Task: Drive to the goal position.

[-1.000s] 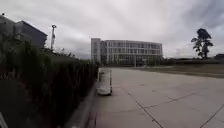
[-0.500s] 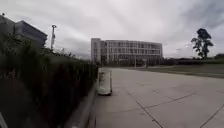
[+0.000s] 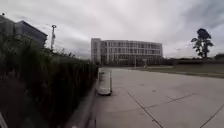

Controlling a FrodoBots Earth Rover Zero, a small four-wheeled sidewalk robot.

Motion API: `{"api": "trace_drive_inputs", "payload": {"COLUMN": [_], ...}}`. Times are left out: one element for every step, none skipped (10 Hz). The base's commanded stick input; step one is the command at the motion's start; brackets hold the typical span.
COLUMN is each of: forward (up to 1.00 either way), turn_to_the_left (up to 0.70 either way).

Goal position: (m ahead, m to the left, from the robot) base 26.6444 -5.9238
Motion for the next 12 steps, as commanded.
{"api": "trace_drive_inputs", "payload": {"forward": [0.00,0.00,0.00,0.00,0.00,0.00,0.00,0.00,0.00,0.00,0.00,0.00], "turn_to_the_left": [0.04,0.04,0.04,0.04,0.04,0.04,0.02,0.00,0.00,0.00,0.00,0.00]}}
